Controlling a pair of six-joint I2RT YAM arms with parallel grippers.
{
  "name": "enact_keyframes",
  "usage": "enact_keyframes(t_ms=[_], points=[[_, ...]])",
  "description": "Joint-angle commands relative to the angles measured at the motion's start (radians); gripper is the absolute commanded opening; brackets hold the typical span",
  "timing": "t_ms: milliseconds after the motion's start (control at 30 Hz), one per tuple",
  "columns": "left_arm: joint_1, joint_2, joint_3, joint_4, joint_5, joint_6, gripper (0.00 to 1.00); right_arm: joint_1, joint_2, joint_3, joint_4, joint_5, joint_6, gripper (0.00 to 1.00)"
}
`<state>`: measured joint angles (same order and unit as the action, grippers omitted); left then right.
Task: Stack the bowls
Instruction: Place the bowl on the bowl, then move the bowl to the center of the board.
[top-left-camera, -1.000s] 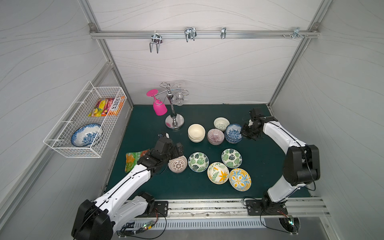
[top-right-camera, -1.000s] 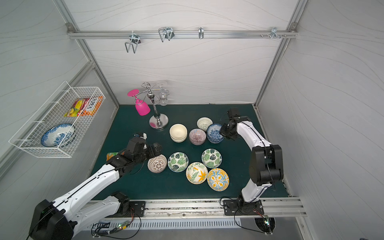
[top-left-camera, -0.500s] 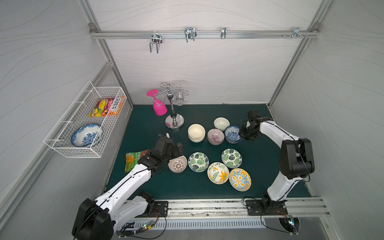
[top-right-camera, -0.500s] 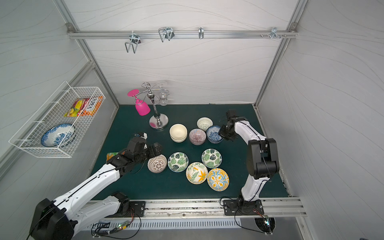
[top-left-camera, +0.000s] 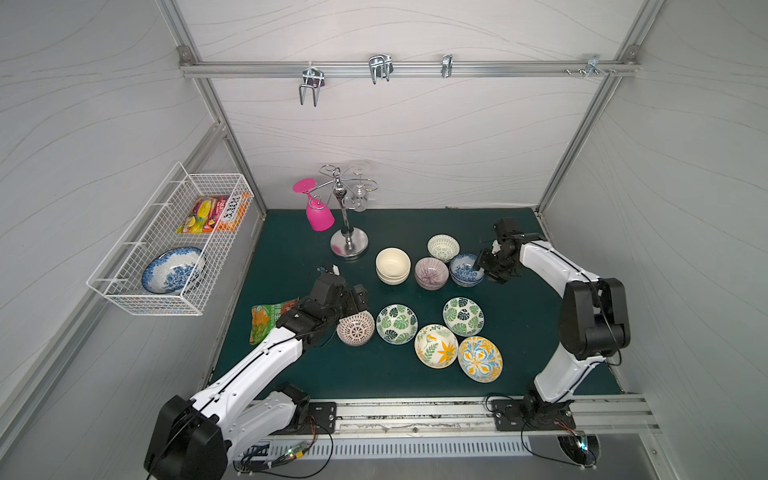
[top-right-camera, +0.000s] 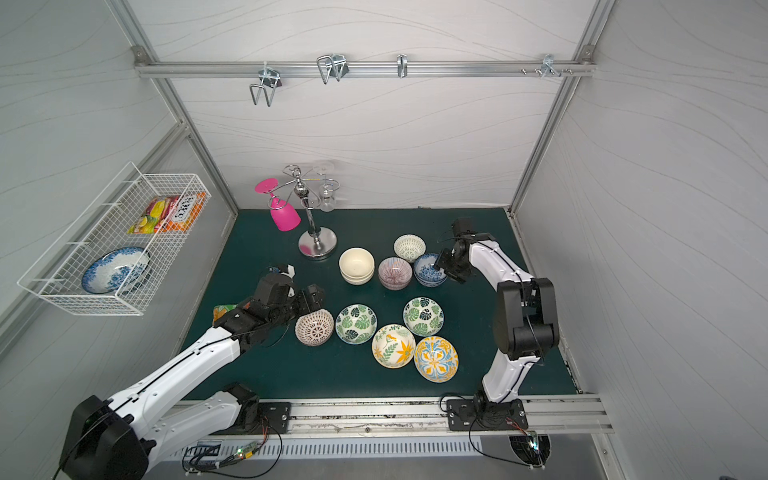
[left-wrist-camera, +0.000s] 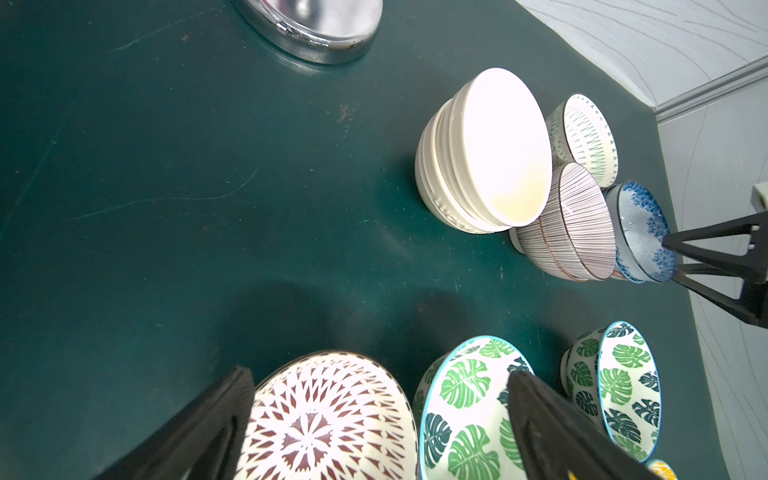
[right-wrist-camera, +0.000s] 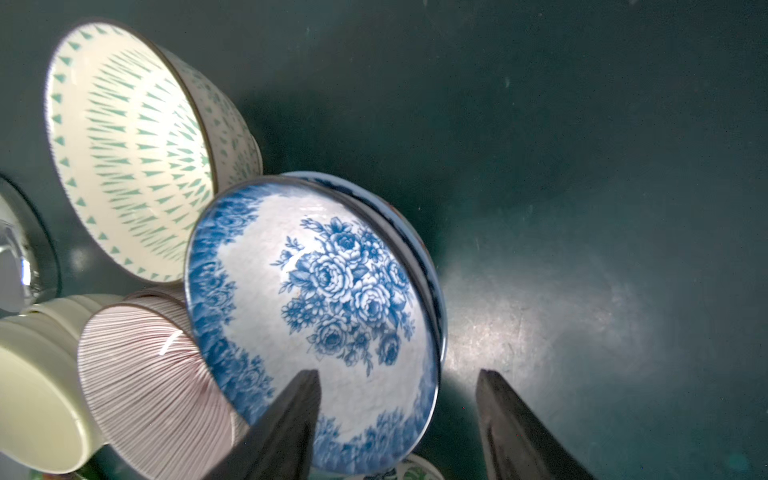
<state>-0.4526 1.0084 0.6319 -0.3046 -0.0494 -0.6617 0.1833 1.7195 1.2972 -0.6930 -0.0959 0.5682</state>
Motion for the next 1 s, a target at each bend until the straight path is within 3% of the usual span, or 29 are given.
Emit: enact_keyframes(t_ms=[0,300,533,967], points=[[0.003,-0.015,0.022,0.042,-0.006,0.008,1.00,0.007,-0.113,0.024,-0.069,0.006,-0.005,0.73],[0.003,-0.036,0.013,0.041,-0.006,0.006,1.00,0.010,-0.365,-0.150,-0.143,-0.067,-0.028,0.74],[0.004,-0.038,0.013,0.040,0.016,0.008,1.00,0.078,-0.515,-0.326,-0.172,-0.061,-0.034,0.73],[0.003,-0.049,0.011,0.028,0.028,0.005,1.00,0.143,-0.549,-0.520,-0.086,-0.029,0.008,0.71]])
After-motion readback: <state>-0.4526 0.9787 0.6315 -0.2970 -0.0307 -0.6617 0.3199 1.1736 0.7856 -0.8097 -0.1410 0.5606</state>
